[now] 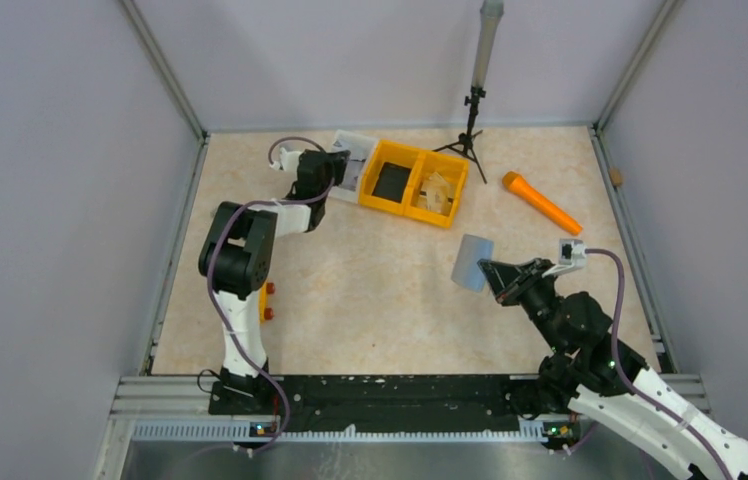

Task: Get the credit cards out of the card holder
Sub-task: Place the credit card in the storage box.

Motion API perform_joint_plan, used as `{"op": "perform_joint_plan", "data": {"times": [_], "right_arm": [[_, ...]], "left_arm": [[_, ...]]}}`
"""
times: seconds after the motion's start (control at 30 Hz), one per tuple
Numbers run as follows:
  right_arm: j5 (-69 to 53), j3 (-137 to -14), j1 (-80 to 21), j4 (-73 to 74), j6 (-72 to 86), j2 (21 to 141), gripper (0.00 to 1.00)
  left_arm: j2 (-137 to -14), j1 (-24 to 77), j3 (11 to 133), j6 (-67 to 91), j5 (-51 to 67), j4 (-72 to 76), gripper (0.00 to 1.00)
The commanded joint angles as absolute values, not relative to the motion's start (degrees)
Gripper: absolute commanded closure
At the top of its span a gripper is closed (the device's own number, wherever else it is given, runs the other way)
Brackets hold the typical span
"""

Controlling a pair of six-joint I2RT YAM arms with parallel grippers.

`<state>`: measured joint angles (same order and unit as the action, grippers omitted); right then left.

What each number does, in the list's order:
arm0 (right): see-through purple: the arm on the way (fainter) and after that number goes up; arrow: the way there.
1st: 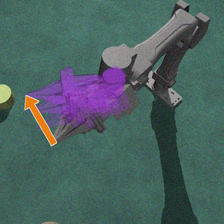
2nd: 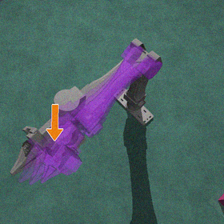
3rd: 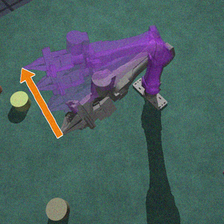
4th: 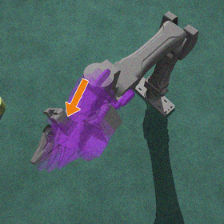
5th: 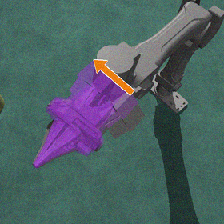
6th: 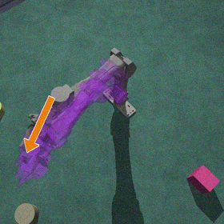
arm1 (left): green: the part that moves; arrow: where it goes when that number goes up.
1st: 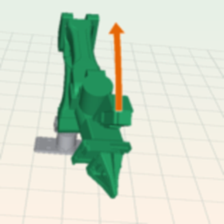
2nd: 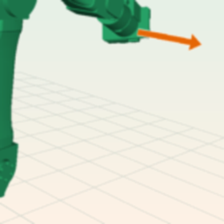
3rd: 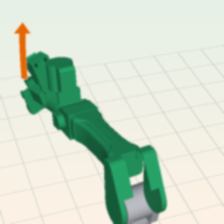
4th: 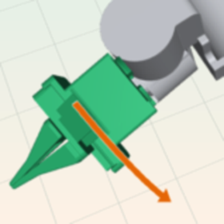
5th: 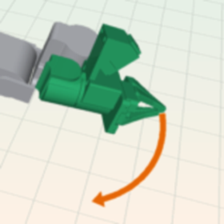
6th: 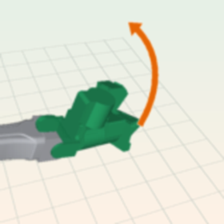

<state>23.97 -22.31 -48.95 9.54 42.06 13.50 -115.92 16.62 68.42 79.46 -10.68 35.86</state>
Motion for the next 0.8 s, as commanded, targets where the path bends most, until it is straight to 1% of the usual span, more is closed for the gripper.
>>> {"op": "perform_joint_plan", "data": {"times": [0.0,0.2,0.27,0.3,0.37,0.47,0.57,0.77], "right_arm": [[25.7,-25.2,-48.5,7.2,41.5,12.7,1.0],[25.1,-24.5,-48.5,5.8,42.0,12.4,1.0],[25.3,-24.3,-48.6,5.8,42.2,12.5,1.0],[25.2,-24.3,-48.5,5.8,42.3,12.4,1.0],[25.2,-24.2,-48.6,6.0,42.8,12.4,1.0],[25.0,-24.0,-48.5,6.1,43.6,12.4,1.0],[24.7,-23.7,-48.6,6.3,44.4,12.4,1.0],[24.5,-24.5,-48.5,7.6,44.9,12.3,1.0]], "left_arm": [[-118.8,16.3,71.5,82.5,-10.2,38.6,1.0],[-121.1,16.3,73.6,82.6,-10.1,36.6,1.0],[-121.5,16.3,73.9,82.7,-9.7,35.8,0.93],[-121.4,16.3,74.0,82.4,-9.6,35.0,0.93],[-120.4,16.2,73.2,82.3,-11.0,32.7,0.94],[-120.0,16.2,71.8,83.5,-12.3,33.9,0.95],[-121.2,16.2,71.2,85.9,-12.0,35.7,1.0],[-122.3,16.2,70.8,89.1,-12.2,36.8,1.0]]}}
